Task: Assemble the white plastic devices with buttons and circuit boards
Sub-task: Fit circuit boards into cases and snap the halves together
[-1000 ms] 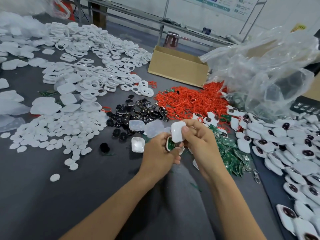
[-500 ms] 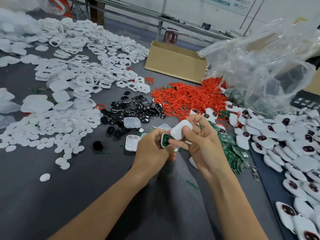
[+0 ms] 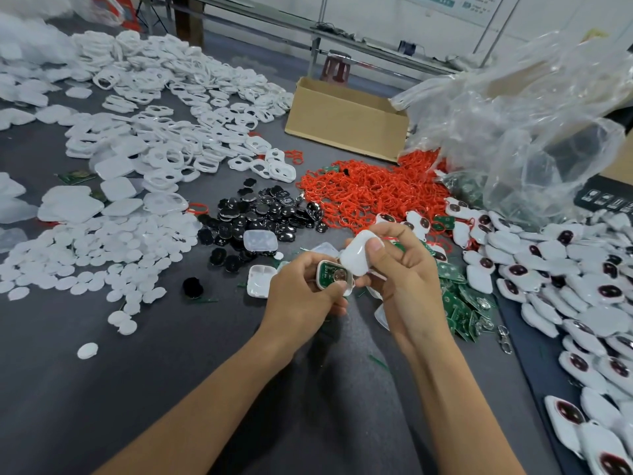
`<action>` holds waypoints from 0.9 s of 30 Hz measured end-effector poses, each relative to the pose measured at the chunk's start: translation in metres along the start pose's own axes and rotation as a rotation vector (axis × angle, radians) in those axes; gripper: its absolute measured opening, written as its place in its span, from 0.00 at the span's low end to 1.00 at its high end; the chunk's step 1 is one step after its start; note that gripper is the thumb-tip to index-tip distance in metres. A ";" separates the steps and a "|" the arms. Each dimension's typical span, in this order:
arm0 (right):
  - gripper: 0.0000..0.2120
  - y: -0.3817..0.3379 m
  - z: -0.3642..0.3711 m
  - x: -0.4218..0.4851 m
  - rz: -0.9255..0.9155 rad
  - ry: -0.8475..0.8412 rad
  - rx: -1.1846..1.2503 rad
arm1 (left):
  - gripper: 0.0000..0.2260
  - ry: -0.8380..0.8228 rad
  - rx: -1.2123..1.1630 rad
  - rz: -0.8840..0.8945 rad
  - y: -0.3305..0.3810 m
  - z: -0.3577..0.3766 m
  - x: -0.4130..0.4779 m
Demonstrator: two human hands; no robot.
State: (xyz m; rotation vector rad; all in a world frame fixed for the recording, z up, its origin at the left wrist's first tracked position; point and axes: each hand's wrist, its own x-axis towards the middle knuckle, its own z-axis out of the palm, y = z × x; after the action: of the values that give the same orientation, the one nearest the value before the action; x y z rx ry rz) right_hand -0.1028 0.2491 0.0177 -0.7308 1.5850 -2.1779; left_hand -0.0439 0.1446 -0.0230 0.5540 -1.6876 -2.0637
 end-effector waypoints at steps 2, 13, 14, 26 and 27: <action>0.09 -0.001 0.000 0.000 0.028 0.027 0.044 | 0.08 -0.002 0.006 -0.003 -0.005 -0.003 0.001; 0.19 0.003 0.002 0.003 0.119 0.029 0.149 | 0.09 -0.004 0.019 -0.012 -0.002 -0.006 -0.002; 0.17 0.004 0.002 0.003 0.122 0.026 0.141 | 0.09 -0.003 0.024 -0.013 -0.001 -0.007 -0.002; 0.13 -0.002 -0.014 0.006 0.000 0.060 -0.318 | 0.10 -0.024 0.009 -0.029 0.001 -0.008 -0.005; 0.13 -0.002 -0.017 0.006 -0.038 0.054 -0.372 | 0.10 -0.030 -0.017 -0.041 0.002 -0.008 -0.005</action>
State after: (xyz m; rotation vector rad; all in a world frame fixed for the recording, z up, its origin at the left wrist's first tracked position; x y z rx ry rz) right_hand -0.1176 0.2591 0.0170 -0.8164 2.0504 -1.9623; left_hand -0.0346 0.1404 -0.0222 0.5594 -1.6879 -2.1230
